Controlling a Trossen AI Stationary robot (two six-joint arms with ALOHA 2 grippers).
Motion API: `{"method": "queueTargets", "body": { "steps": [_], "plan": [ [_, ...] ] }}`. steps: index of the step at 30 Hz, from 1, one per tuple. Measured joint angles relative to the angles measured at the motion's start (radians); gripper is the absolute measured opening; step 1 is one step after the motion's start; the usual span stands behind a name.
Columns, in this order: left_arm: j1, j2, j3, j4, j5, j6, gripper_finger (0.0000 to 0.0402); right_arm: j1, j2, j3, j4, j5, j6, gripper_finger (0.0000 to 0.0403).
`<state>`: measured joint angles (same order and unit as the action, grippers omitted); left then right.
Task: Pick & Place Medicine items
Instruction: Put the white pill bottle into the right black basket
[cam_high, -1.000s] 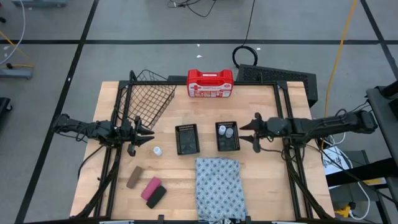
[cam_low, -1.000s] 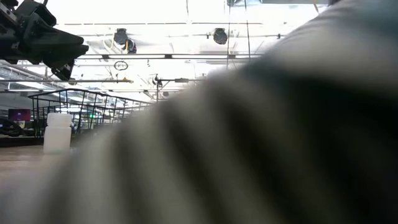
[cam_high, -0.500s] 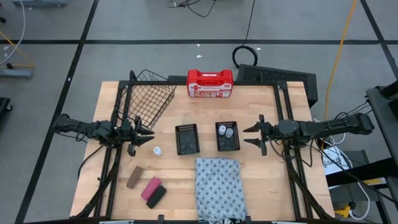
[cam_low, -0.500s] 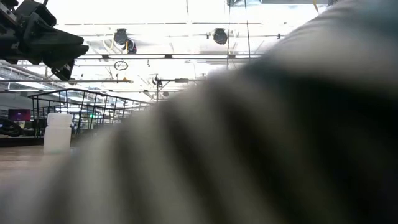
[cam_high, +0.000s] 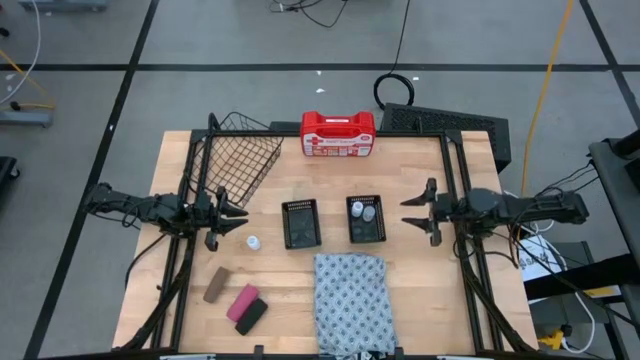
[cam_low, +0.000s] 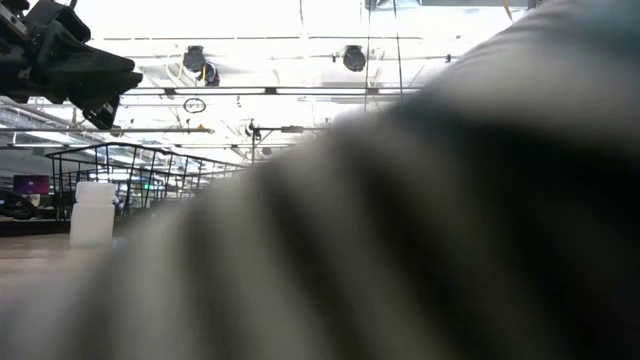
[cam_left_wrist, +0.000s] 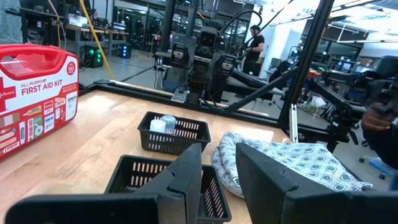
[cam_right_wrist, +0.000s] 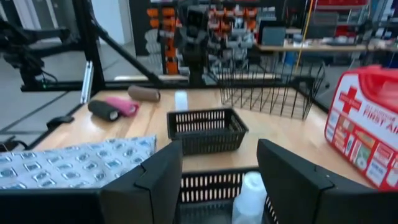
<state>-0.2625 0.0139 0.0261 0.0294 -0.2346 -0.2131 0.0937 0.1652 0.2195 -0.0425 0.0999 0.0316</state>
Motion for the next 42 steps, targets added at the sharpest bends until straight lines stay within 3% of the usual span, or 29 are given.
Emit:
{"method": "queueTargets", "body": {
  "steps": [6, 11, 24, 34, 42],
  "plan": [
    [0.0, 0.0, 0.0, 0.0, 0.0, 0.0, 0.0108, 0.0, -0.048, -0.031, 0.027, -0.004, -0.002, 0.0196],
    [0.0, 0.0, 0.0, 0.0, 0.0, 0.0, 0.0108, 0.0, -0.083, -0.09, 0.015, -0.077, 0.045, 0.0196],
    [0.0, 0.0, 0.0, 0.0, 0.0, 0.0, 0.0108, -0.002, -0.102, -0.091, 0.027, -0.048, -0.117, 0.0196],
    [0.0, 0.0, 0.0, 0.006, -0.001, 0.004, 0.0108, -0.002, -0.102, -0.091, 0.039, -0.022, -0.123, 0.0196],
    [0.0, 0.0, 0.0, 0.175, -0.002, 0.145, 0.0108, -0.002, -0.102, -0.091, 0.038, -0.022, -0.123, 0.0196]
  ]
}}
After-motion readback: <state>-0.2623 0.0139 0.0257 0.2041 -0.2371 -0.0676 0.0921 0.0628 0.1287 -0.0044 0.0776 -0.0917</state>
